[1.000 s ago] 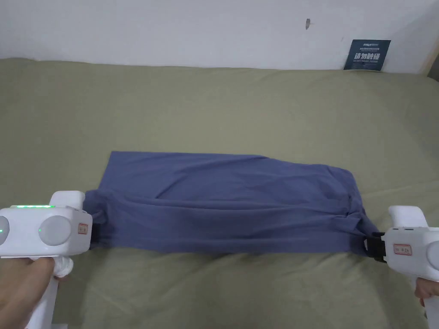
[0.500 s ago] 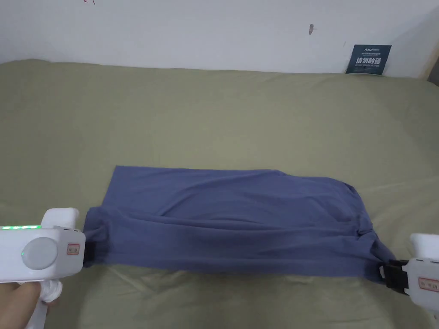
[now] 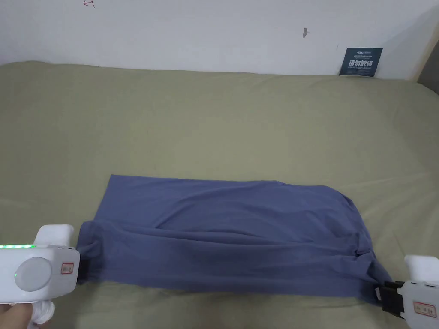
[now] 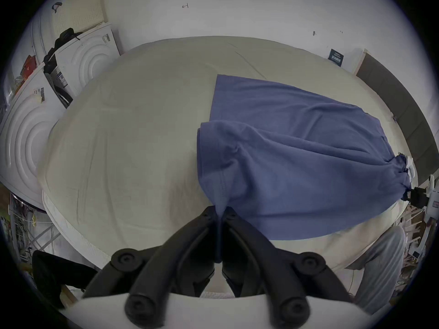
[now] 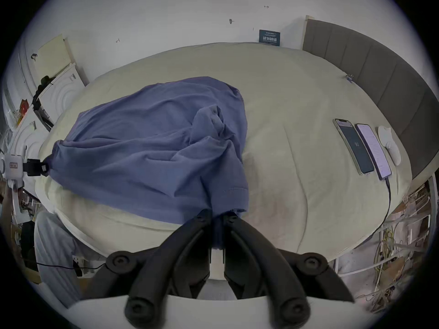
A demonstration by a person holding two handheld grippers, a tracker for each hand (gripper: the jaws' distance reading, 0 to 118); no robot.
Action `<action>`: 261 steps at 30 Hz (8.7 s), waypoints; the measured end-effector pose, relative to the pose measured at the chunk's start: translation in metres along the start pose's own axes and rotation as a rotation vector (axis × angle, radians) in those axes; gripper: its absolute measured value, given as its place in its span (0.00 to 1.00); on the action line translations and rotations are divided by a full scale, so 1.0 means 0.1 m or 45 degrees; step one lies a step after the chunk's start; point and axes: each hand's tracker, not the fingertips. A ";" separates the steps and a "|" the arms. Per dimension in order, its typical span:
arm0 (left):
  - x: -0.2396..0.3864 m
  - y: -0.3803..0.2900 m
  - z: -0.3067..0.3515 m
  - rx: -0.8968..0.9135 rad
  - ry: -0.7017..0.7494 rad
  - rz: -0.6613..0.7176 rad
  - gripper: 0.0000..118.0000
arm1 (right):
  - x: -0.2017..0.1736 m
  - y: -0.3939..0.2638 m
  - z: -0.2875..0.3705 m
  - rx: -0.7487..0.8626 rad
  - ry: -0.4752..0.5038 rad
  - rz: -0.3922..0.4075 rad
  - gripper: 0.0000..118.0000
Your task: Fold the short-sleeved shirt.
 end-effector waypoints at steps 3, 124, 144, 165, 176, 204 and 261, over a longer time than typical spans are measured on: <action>-0.01 -0.01 -0.02 -0.015 -0.030 -0.011 0.37 | -0.01 0.00 0.01 -0.010 -0.020 0.000 0.94; 0.66 0.06 0.76 0.751 -0.003 -0.004 0.00 | -1.14 0.37 0.52 0.862 -0.103 0.053 0.00; -0.93 0.70 0.04 -0.125 -0.835 0.376 0.00 | -2.03 0.37 0.53 1.051 -0.151 0.199 0.00; -0.92 0.46 -0.76 -0.334 -0.932 0.386 0.85 | -2.09 0.45 0.33 0.922 -0.083 0.153 0.00; -0.92 0.39 -0.72 -0.257 -0.743 0.408 0.04 | -2.05 0.42 0.37 0.897 -0.066 0.147 0.00; 0.12 0.72 0.74 -0.075 -0.656 0.130 0.04 | -2.02 0.55 0.59 0.976 -0.059 0.189 0.00; 0.36 0.42 0.05 -0.138 -0.925 0.121 0.00 | -1.80 0.55 0.39 0.938 -0.103 0.141 0.00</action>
